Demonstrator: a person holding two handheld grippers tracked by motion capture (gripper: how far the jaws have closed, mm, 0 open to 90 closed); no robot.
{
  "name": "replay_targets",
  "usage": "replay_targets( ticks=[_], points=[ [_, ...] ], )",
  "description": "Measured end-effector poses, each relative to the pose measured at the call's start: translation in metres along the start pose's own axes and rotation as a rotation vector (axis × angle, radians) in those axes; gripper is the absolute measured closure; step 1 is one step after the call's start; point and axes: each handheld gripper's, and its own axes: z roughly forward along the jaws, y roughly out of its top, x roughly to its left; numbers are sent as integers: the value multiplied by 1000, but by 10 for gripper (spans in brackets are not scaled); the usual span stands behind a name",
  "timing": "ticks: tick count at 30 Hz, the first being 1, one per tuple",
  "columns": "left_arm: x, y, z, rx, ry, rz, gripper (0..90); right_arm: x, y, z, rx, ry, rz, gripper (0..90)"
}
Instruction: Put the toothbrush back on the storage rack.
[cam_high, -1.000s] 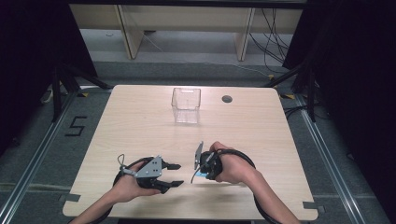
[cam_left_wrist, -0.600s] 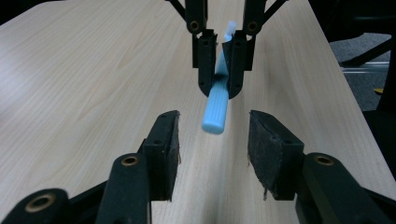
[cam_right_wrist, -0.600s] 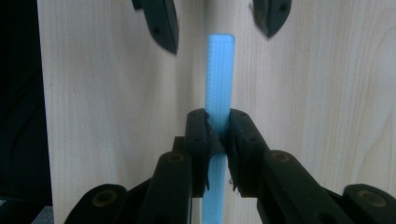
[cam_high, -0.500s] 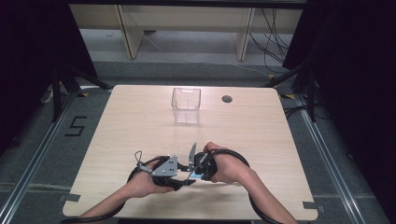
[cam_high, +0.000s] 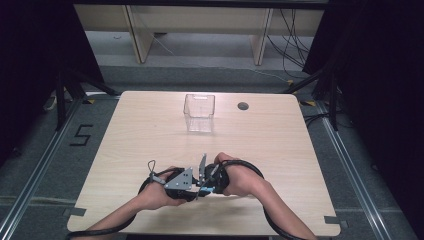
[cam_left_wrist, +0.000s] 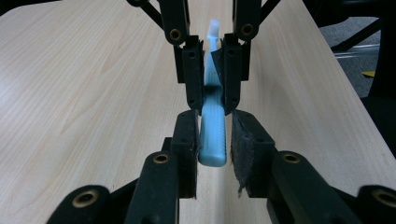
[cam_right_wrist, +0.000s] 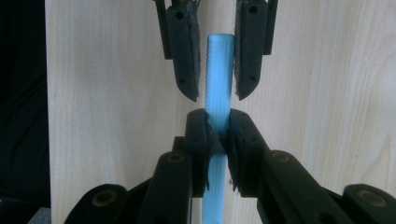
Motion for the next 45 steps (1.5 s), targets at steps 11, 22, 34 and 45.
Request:
replay_targets(
  ticks=[11,22,34,45],
  points=[
    [-1,0,0,35,-15,-14,765,-2,5,-2,-7,-12,-52,792],
    [3,3,-8,61,22,21,781,-4,1,-9,-48,-48,-16,704],
    [9,-9,-33,-89,183,-110,781,22,-71,-38,-496,-200,533,514],
    [8,-15,-55,-225,376,-173,781,34,-98,3,-988,-187,969,546]
  ],
)
